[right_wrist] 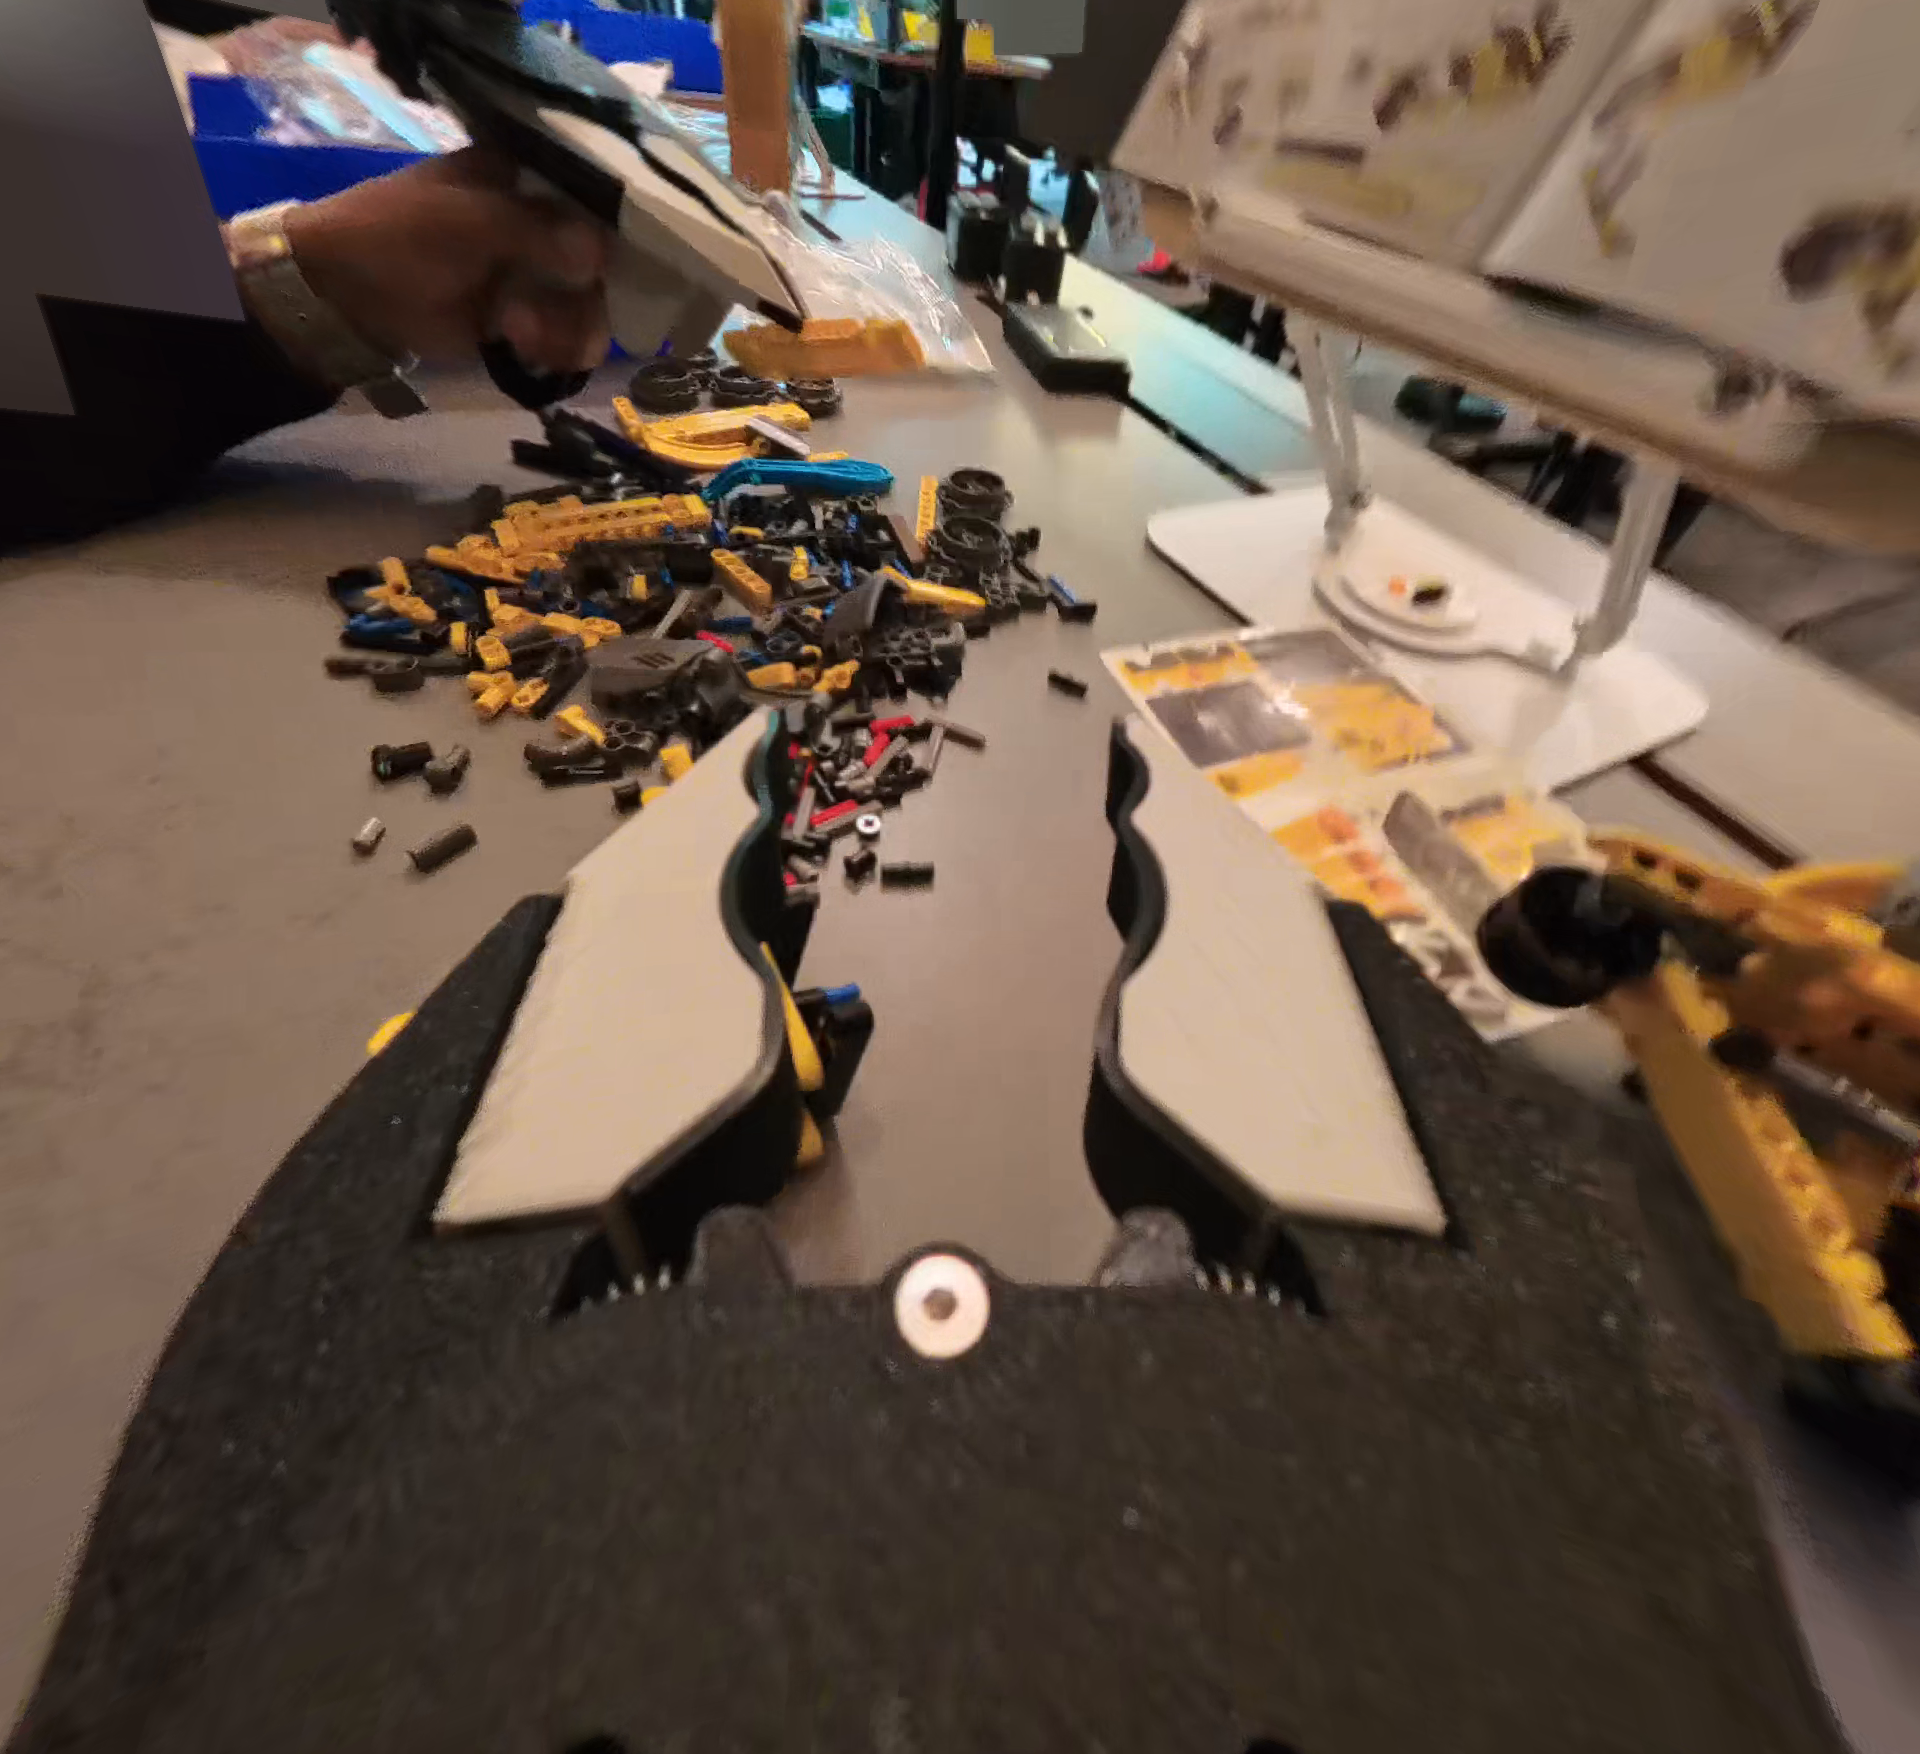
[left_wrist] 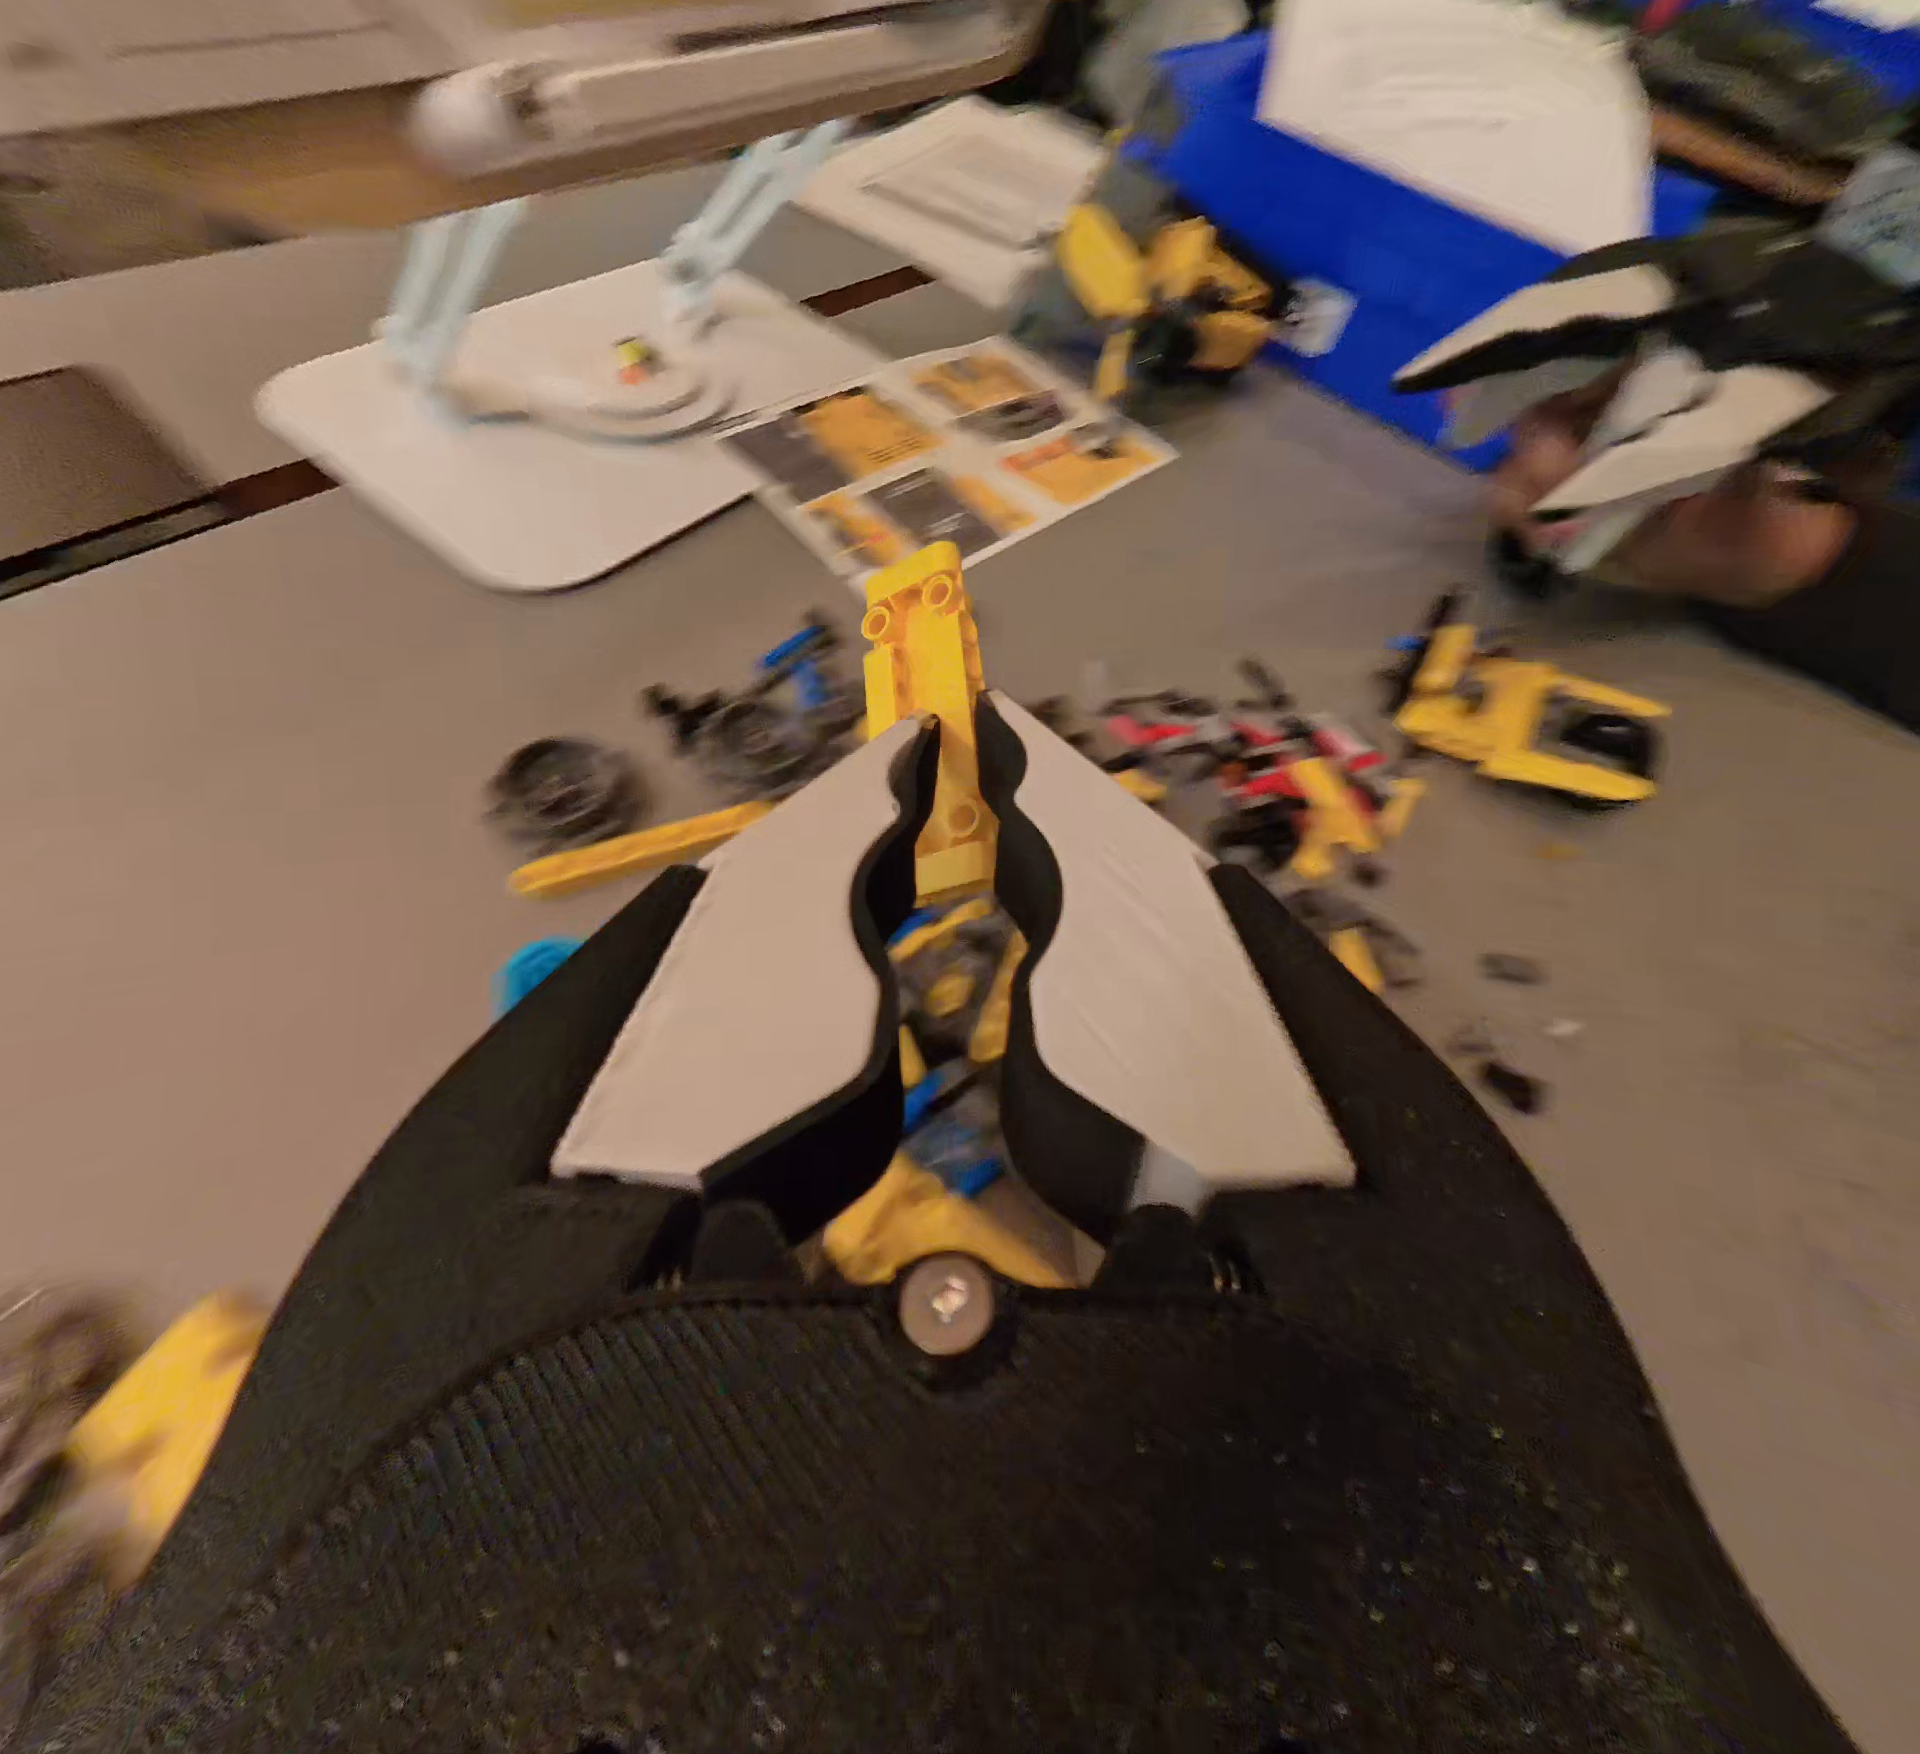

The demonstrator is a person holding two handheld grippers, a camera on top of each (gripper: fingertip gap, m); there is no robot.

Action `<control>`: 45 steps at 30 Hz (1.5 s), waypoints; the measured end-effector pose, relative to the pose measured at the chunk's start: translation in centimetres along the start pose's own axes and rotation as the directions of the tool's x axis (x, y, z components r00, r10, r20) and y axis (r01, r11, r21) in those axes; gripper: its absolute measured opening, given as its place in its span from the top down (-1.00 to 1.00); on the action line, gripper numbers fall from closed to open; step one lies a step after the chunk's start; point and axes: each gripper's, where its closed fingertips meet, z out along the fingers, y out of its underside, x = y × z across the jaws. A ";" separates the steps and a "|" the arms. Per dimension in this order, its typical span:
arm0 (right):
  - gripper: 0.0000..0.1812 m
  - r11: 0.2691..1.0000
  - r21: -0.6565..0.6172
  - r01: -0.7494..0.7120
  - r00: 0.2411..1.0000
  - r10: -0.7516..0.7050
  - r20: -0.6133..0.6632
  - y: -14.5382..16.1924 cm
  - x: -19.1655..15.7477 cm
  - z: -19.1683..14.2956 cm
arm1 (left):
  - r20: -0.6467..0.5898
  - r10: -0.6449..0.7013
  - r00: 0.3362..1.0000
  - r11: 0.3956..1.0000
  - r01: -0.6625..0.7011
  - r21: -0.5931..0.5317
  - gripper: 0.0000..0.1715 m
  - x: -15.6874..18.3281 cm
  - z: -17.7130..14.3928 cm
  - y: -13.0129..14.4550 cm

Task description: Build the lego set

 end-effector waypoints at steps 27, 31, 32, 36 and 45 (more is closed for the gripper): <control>0.92 0.978 -0.094 -0.187 0.876 0.209 0.435 -3.1 -10.5 -0.6 | -0.708 -0.297 0.641 0.949 0.279 -0.146 0.82 19.6 3.1 -0.4; 0.93 0.929 -0.137 -0.343 0.825 0.368 0.428 -3.2 -9.6 -0.5 | -0.635 -0.174 0.753 0.980 0.199 -0.033 0.32 18.4 3.7 -0.6; 0.92 0.910 -0.140 -0.391 0.803 0.411 0.431 -3.4 -9.3 -0.6 | -0.589 -0.105 0.802 0.989 0.147 0.025 0.27 18.0 3.8 -0.9; 0.92 0.831 -0.135 -0.540 0.713 0.537 0.452 -4.0 -8.0 -0.9 | -0.333 0.222 0.917 0.969 -0.170 0.178 0.35 16.6 4.0 -1.3; 0.92 0.765 -0.164 -0.623 0.647 0.622 0.441 -3.3 -7.4 -0.5 | -0.104 0.573 0.813 0.818 -0.559 0.134 0.58 16.7 5.2 0.7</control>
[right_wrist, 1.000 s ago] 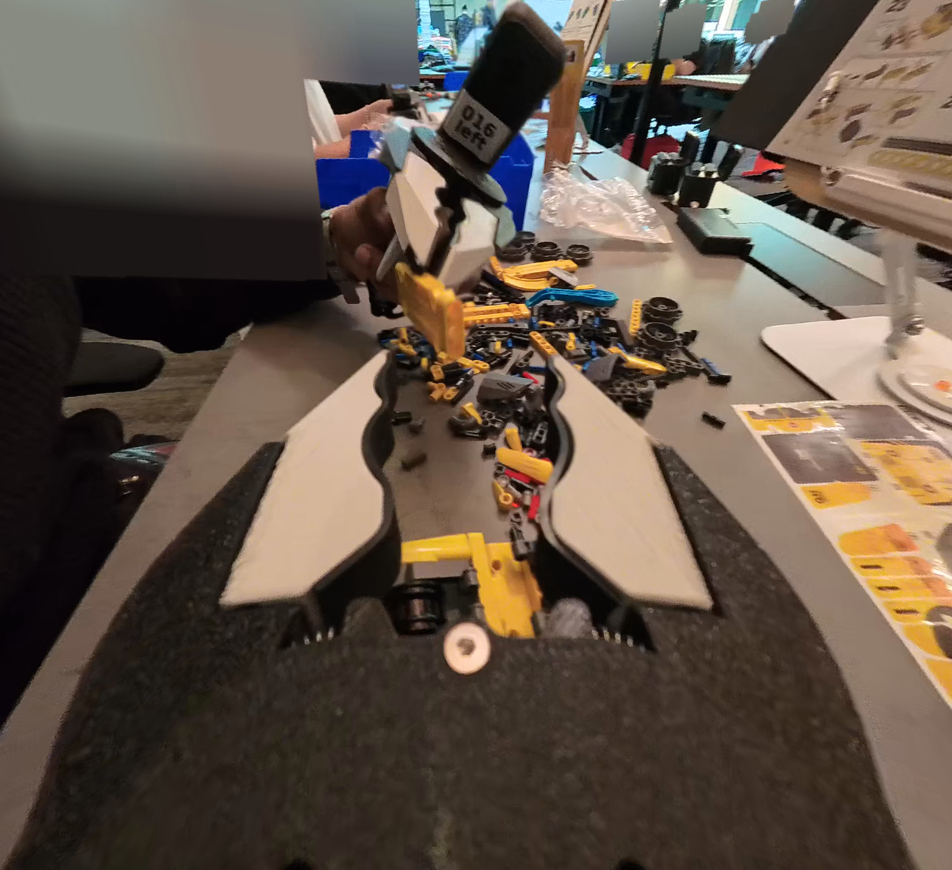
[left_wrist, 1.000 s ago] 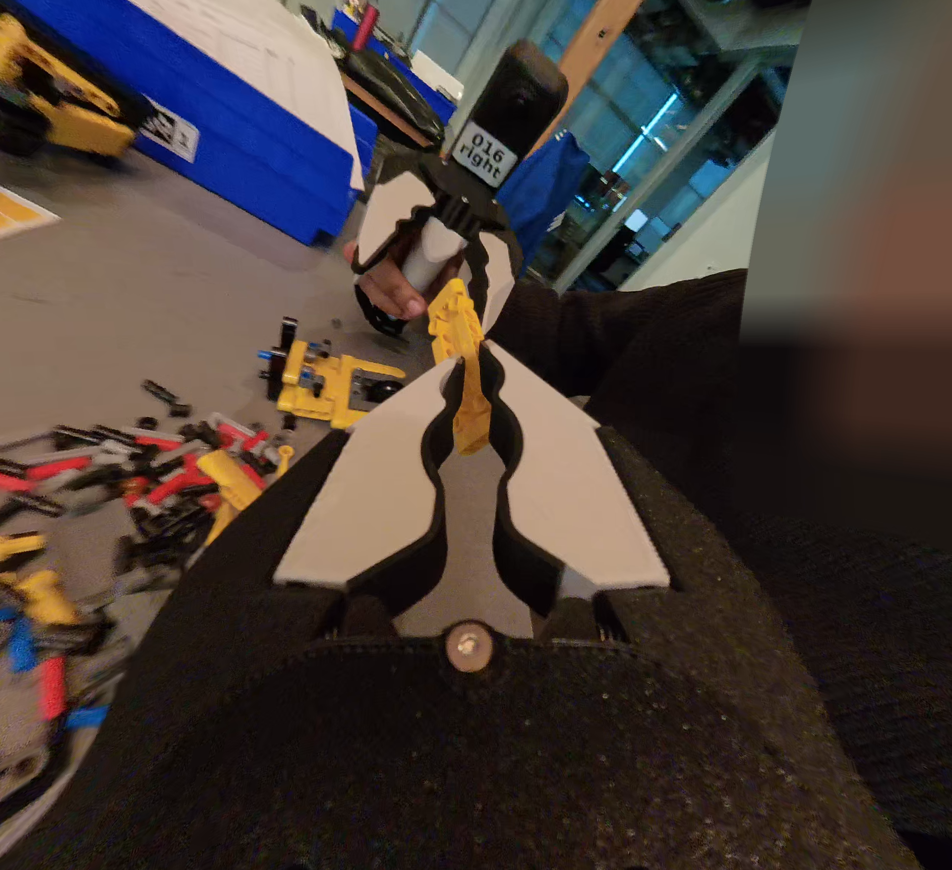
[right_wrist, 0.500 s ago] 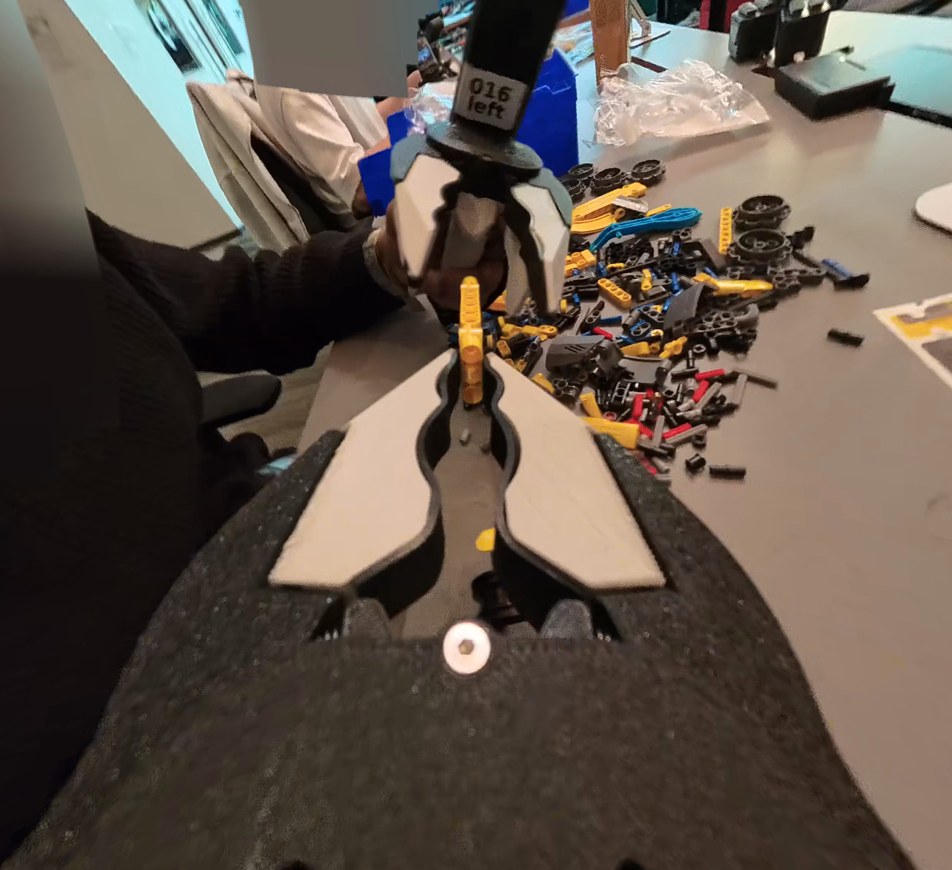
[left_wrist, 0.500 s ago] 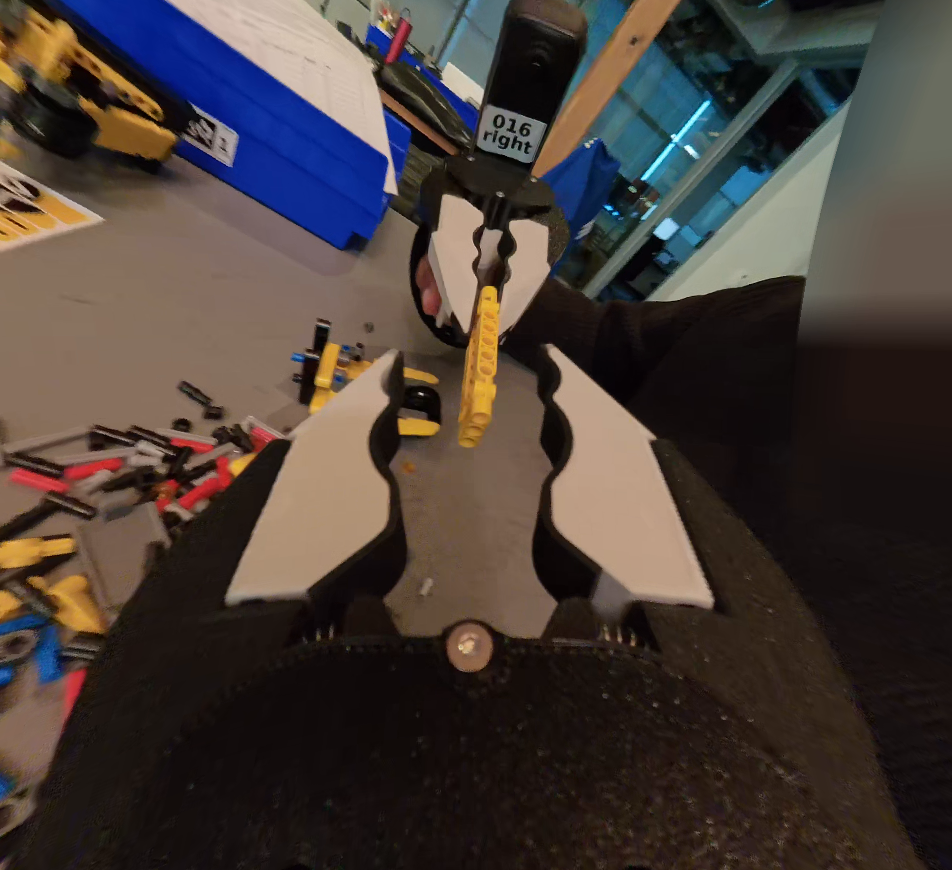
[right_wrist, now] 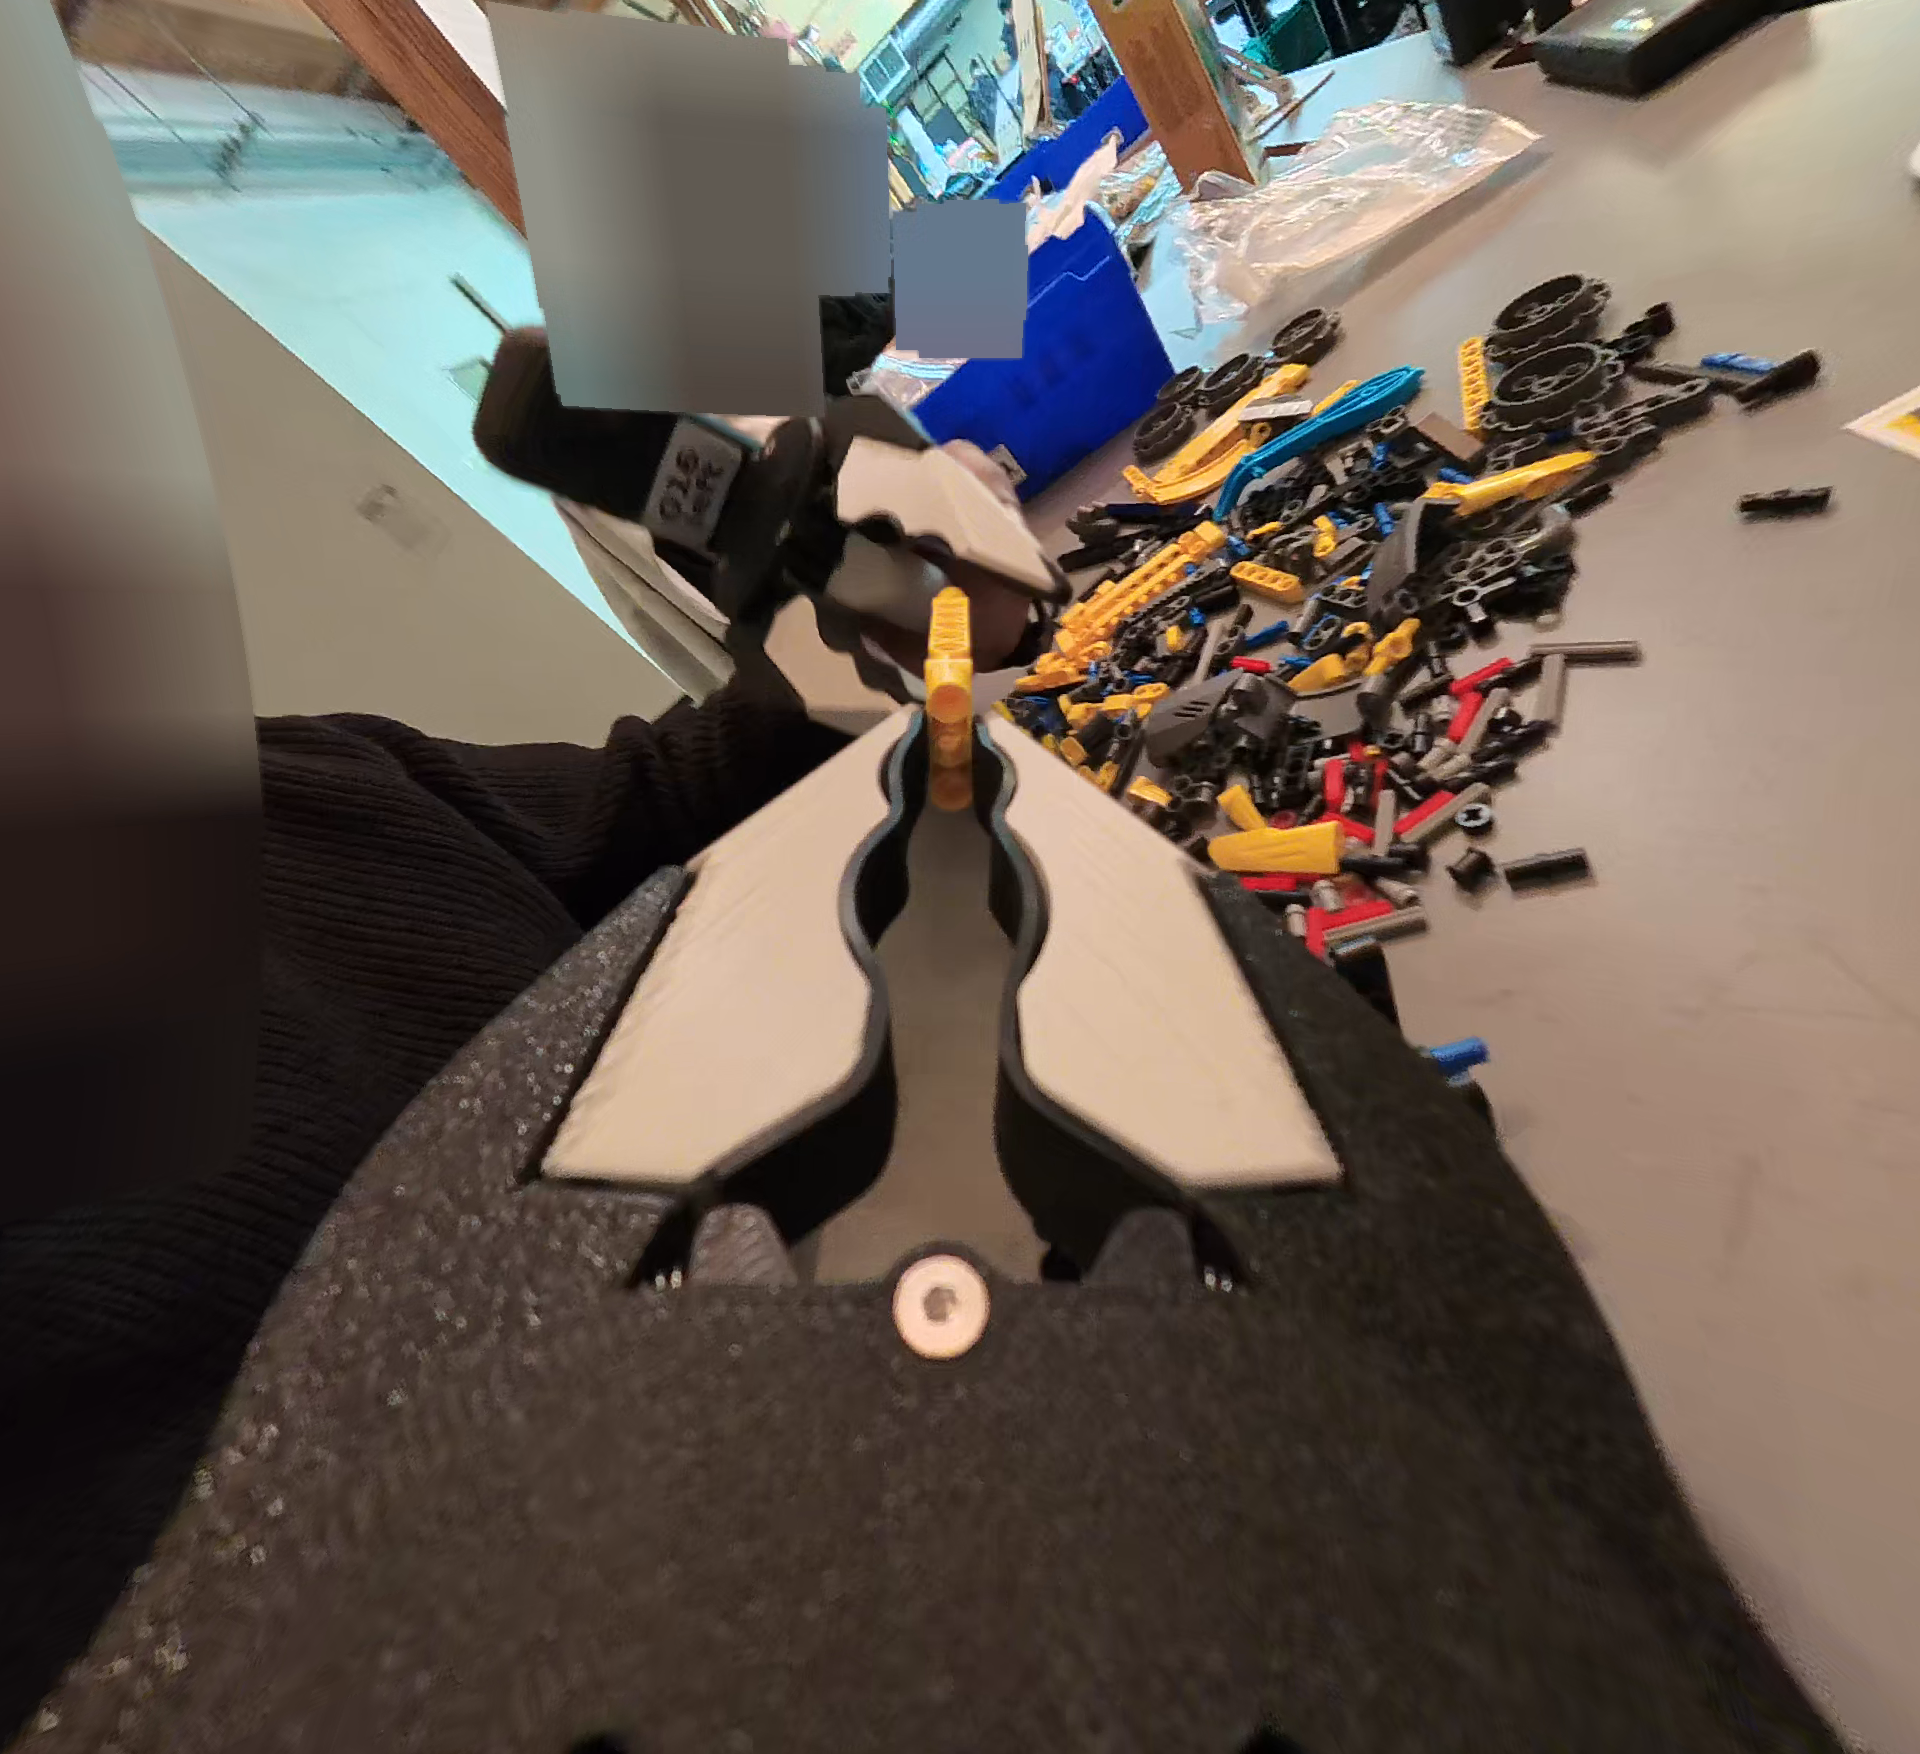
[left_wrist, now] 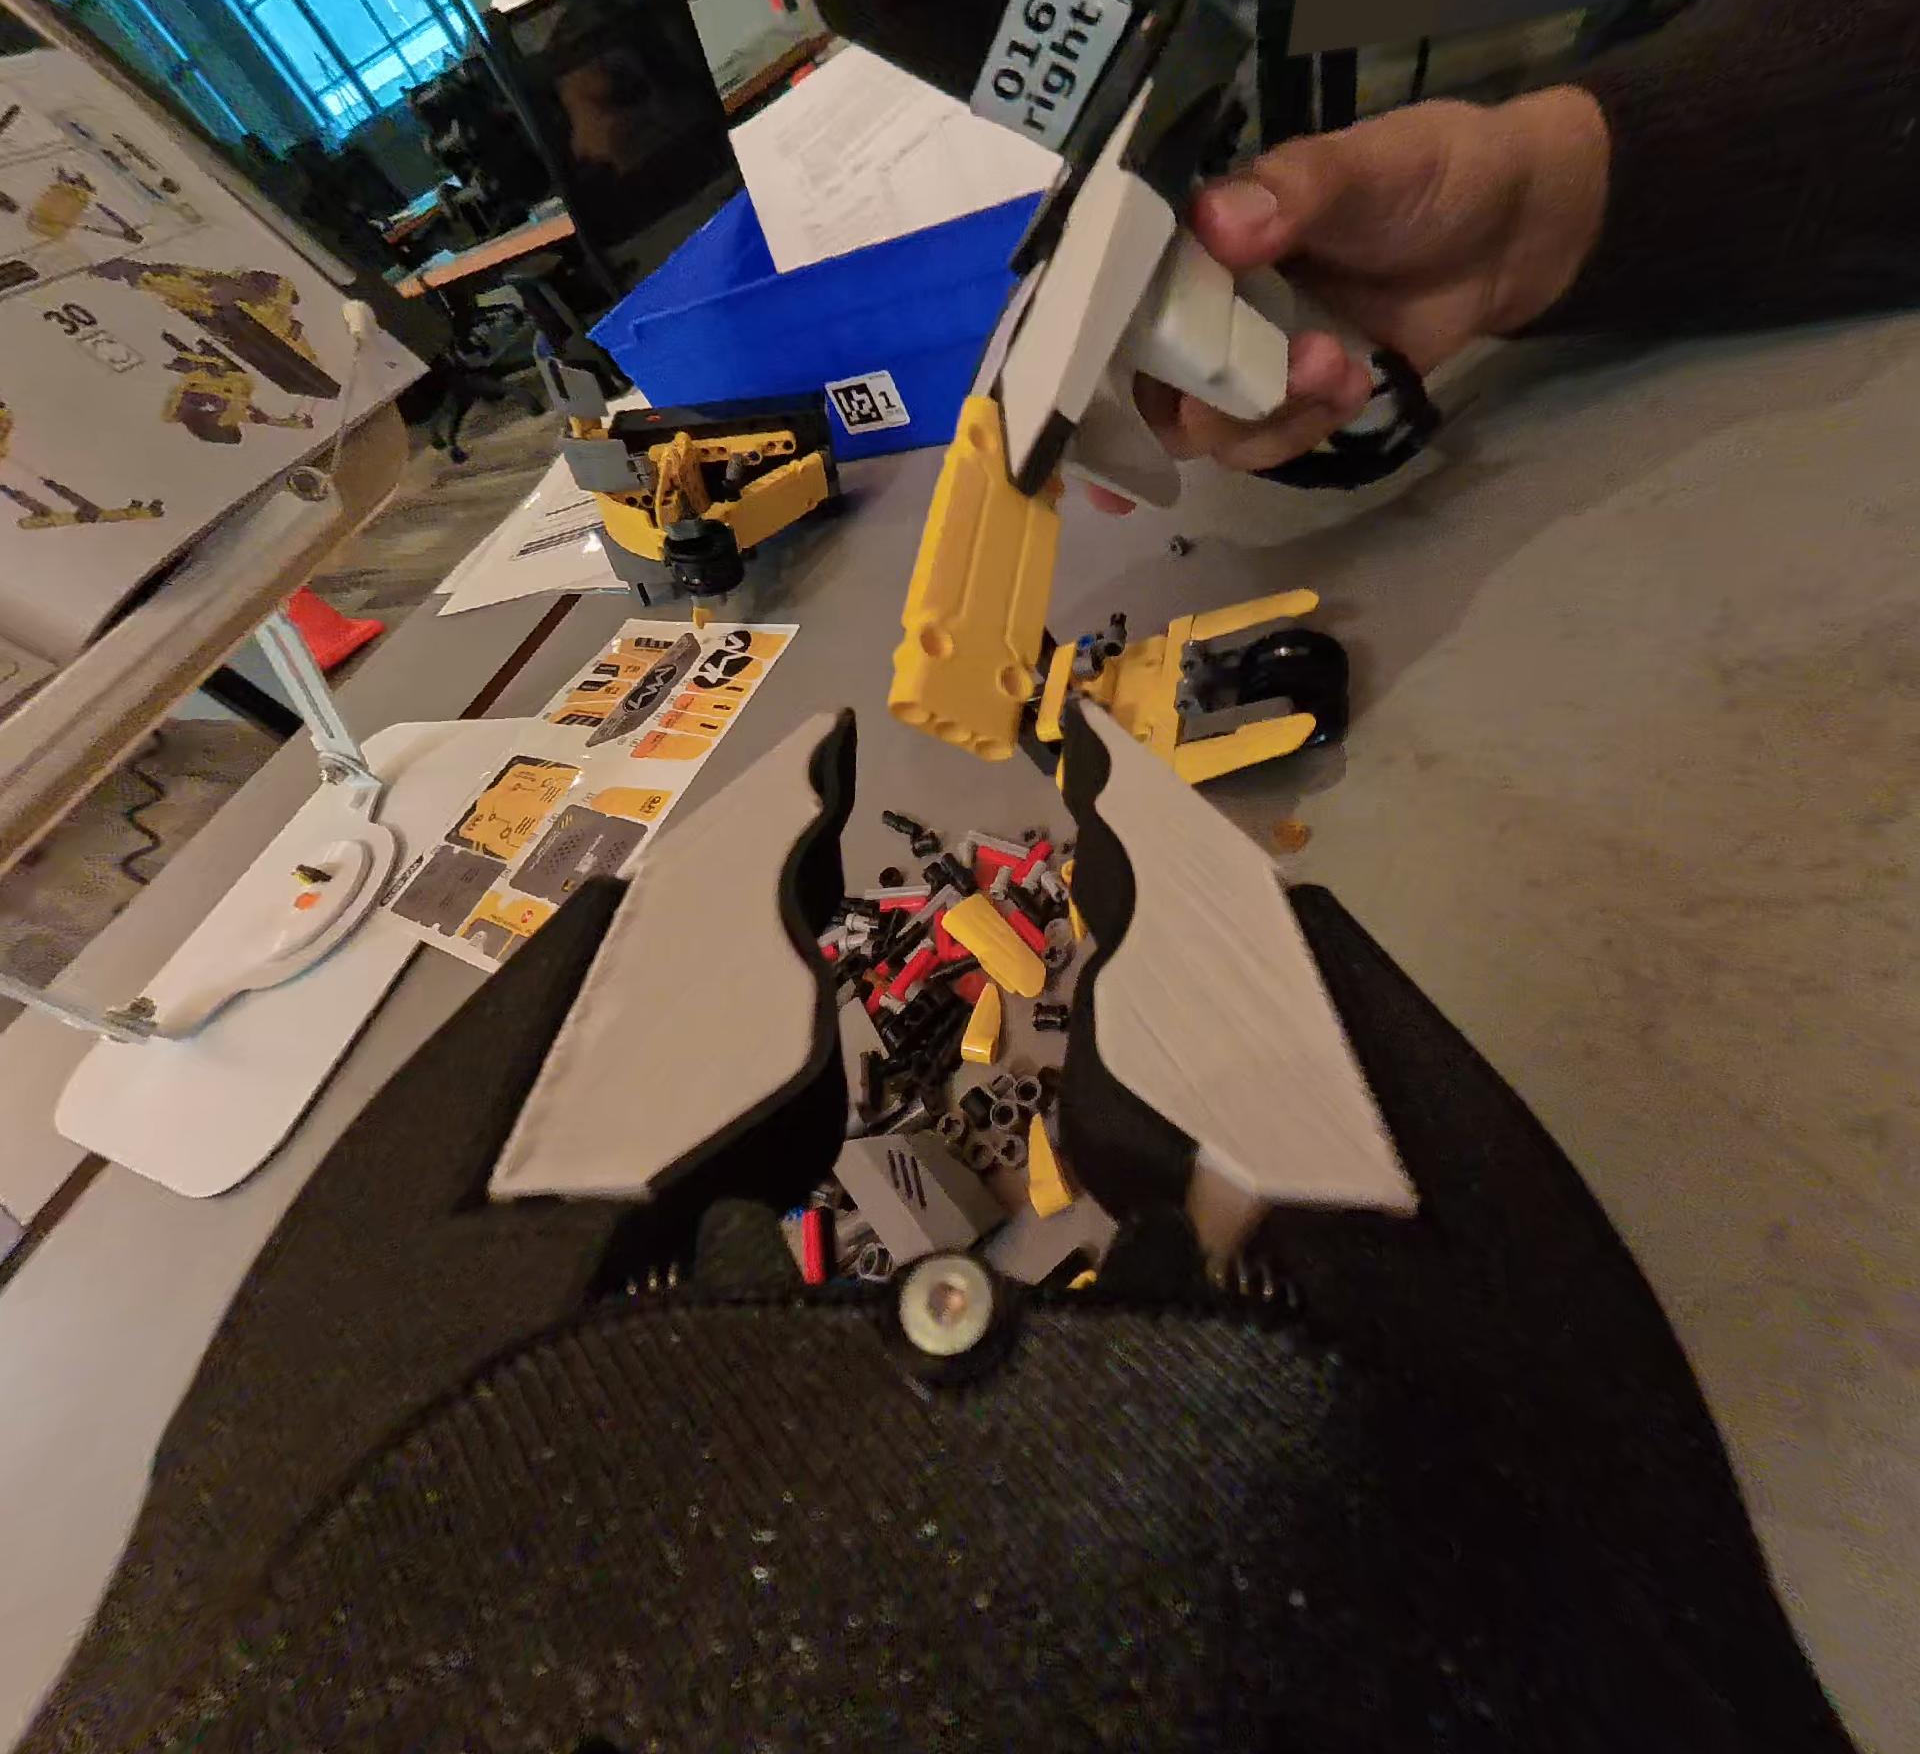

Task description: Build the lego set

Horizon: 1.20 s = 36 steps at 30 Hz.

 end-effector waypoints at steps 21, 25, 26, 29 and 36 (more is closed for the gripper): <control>0.92 0.996 -0.008 -0.088 0.996 0.088 0.004 0.7 1.3 0.1 | 0.080 0.126 0.989 0.992 -0.123 -0.039 0.68 0.1 0.6 0.6; 0.92 0.996 -0.009 -0.087 0.996 0.087 0.007 0.7 1.4 0.1 | 0.076 0.117 0.990 0.993 -0.115 -0.031 0.73 0.1 0.6 0.5; 0.92 0.996 -0.010 -0.084 0.996 0.084 0.009 0.7 1.3 0.1 | 0.074 0.112 0.991 0.993 -0.110 -0.031 0.73 0.1 0.6 0.5; 0.92 0.998 -0.008 -0.066 0.997 0.066 0.026 0.6 1.0 0.0 | 0.055 0.074 0.996 0.997 -0.073 -0.017 0.73 0.2 0.5 0.3; 0.80 0.999 -0.033 -0.013 1.000 0.013 0.011 1.0 1.0 0.2 | 0.038 0.013 0.999 1.000 -0.013 0.006 0.73 -0.1 0.2 0.0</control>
